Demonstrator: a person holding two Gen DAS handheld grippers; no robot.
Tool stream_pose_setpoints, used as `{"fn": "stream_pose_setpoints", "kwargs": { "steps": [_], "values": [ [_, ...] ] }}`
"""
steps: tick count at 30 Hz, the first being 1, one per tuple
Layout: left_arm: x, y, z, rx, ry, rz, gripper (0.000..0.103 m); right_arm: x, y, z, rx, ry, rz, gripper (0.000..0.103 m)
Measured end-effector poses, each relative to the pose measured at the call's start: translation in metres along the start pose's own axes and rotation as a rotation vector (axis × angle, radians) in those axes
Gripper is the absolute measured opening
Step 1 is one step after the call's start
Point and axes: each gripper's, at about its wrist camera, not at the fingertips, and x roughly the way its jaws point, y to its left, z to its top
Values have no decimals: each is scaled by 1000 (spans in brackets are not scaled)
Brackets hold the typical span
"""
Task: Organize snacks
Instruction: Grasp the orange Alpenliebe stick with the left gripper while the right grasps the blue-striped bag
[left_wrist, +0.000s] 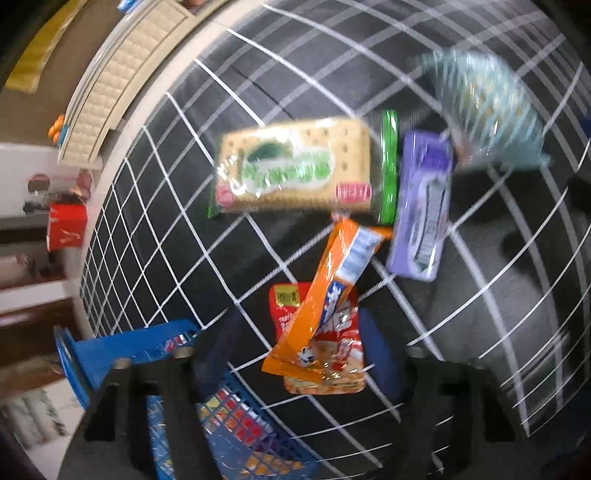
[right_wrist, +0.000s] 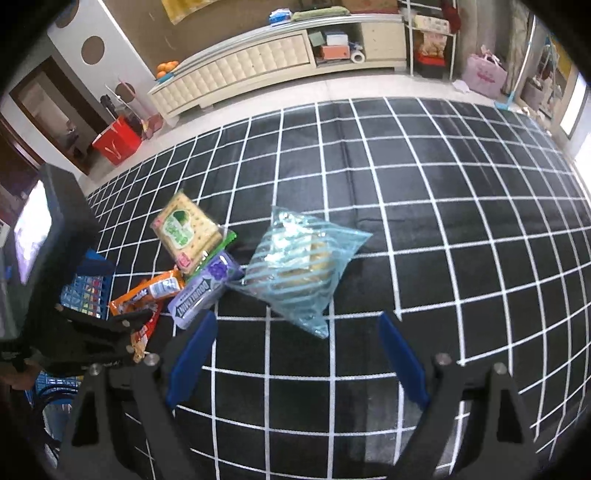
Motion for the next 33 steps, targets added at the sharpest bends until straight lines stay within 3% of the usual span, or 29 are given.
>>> {"fn": "stream_pose_setpoints", "kwargs": {
  "steps": [1,2,5,10,18,22,33],
  "values": [
    [4,-1,0,5,9,-15,46,1,-1,-1,2,6,12,91],
    [8,-3,0,9,18,-27,32,2,-1,-2,3,14,16,91],
    [9,-2,-3,-32,19,-64,17,1,-2,-4,5,19,12,91],
    [-20,-7,-25,-64,-70,-66,15,-10,-6,-5,9,7,10,91],
    [-56,22,-57,-363,-228,-195,15,-19,-5,7,44,-17,9,91],
    [-66,27,-75,-481,-300,-184,15,-9,5,19,44,-13,-22,91],
    [-59,38,-75,-598,-330,-175,15,44,19,46,80,58,-142,91]
  ]
}}
